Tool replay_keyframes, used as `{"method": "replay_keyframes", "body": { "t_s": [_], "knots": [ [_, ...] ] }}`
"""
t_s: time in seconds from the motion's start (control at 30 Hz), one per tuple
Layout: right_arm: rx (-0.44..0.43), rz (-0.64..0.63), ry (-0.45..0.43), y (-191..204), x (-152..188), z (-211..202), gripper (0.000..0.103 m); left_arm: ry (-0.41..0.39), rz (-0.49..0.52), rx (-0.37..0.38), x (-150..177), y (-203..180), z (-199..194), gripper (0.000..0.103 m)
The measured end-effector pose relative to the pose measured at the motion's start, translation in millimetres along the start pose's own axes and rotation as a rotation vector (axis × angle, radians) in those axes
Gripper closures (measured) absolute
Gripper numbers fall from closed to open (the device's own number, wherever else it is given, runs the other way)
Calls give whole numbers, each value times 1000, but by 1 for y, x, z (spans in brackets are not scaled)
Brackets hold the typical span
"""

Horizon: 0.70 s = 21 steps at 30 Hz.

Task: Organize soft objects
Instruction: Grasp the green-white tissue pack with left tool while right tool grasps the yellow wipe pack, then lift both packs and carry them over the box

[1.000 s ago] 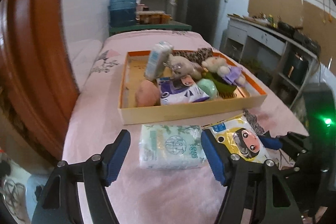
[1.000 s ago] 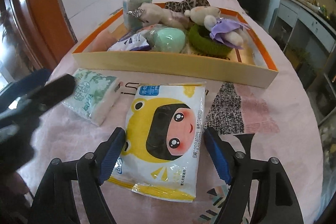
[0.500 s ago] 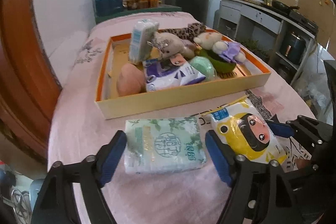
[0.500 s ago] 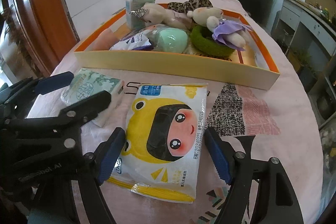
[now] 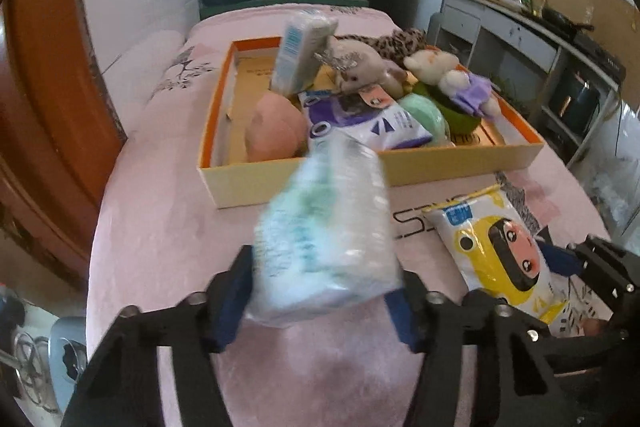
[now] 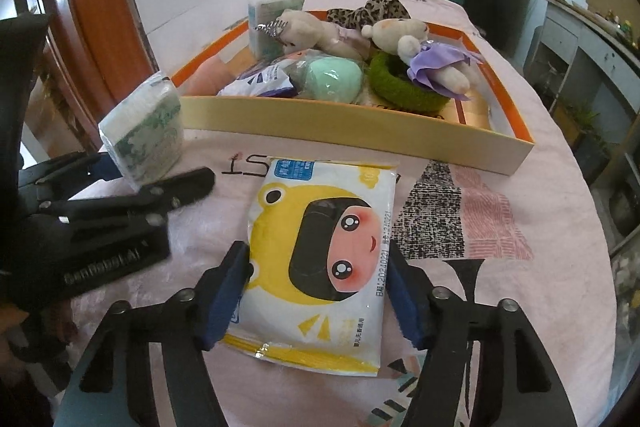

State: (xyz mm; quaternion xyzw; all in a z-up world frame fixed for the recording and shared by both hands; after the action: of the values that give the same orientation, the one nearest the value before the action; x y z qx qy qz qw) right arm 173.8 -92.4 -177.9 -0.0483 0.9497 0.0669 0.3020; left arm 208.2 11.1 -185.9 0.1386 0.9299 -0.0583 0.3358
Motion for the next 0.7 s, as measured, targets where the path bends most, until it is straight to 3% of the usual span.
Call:
{"method": "replay_keyframes", "body": {
  "t_s": [0.13,0.7],
  "knots": [
    [-6,6,-5,0,-1,-2,41,-44,-38,20,-2,7,-8,79],
    [-31,44,-42,-12,-10,-22,43,-137,-90,73,-5,3,-35,81]
  ]
}}
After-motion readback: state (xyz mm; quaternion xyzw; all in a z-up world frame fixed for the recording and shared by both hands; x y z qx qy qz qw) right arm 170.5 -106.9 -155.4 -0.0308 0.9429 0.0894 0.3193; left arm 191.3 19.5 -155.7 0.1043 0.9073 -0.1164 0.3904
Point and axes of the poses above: each gripper's, at about its wrist camera, not at the fingertips, and z roughly the way its jaws point, y to its left, x to its underside, the point moved 8 cm from there along z, roughly the way its jaws point, and after that the axes turned 4 degrees about z, right-handed, at the moved point
